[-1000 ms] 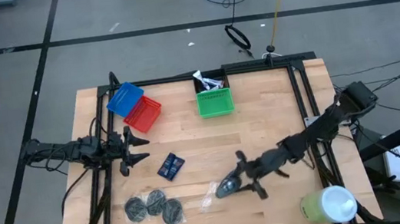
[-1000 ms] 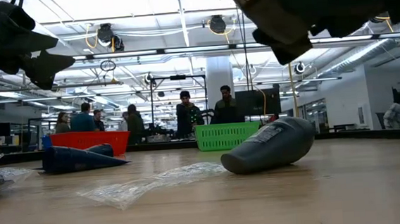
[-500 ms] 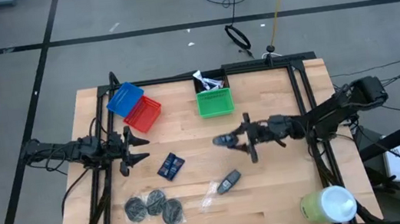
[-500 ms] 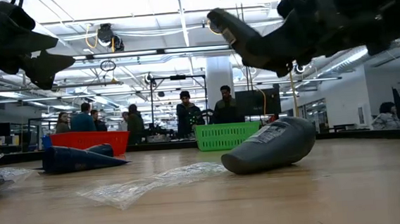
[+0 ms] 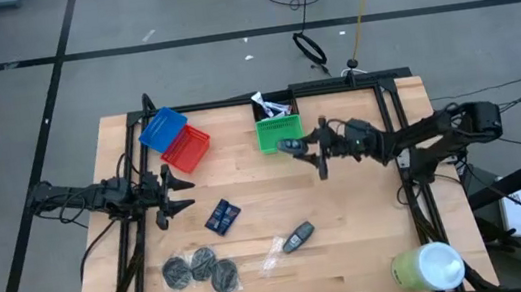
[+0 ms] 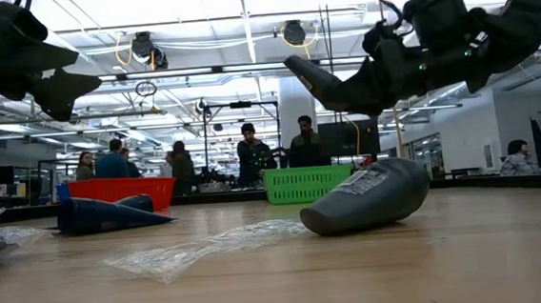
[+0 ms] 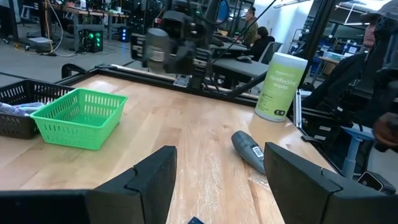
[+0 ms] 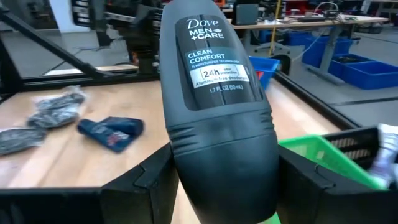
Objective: Pick & Place Travel size toiletries
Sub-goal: Put the bottom gray deodorant into the green bin
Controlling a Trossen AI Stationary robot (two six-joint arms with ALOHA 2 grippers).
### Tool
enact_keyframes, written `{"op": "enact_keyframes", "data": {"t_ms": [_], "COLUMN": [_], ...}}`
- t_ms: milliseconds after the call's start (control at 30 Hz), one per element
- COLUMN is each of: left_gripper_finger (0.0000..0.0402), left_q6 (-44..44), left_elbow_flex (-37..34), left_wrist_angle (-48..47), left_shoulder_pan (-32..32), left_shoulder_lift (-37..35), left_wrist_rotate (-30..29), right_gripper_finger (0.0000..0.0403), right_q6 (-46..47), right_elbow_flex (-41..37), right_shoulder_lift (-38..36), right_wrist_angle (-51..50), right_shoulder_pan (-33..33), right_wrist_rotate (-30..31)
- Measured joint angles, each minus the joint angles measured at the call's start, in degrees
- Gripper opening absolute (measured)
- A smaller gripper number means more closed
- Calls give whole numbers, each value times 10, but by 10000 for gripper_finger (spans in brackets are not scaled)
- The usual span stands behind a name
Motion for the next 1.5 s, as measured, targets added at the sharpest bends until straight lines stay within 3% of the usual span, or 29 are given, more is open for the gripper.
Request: {"op": "enact_keyframes", "data": {"t_ms": [400,667,833,1200,1500], "left_gripper_finger": [237,237,237,237,237], "left_q6": [0,0,0,0,0], "left_elbow_flex": [0,0,0,0,0], "left_wrist_angle": [0,0,0,0,0], "left_shoulder_pan": [0,0,0,0,0], "left_shoulder_lift": [0,0,0,0,0], "left_wrist_rotate": [0,0,0,0,0], "right_gripper_finger": [195,195,195,196,196], "right_q6": [-38,-95,-93,-68,-57], "right_elbow_flex": [35,177,224,226,231], "right_shoulder_lift": [8,46,67,89,170], "right_wrist_angle": [-48,-257,-350,-391,-317], "right_shoulder_pan": [-109,-113,-122,-132,-141], "right_wrist_rotate": [-99,-99,-97,-82,-67]}}
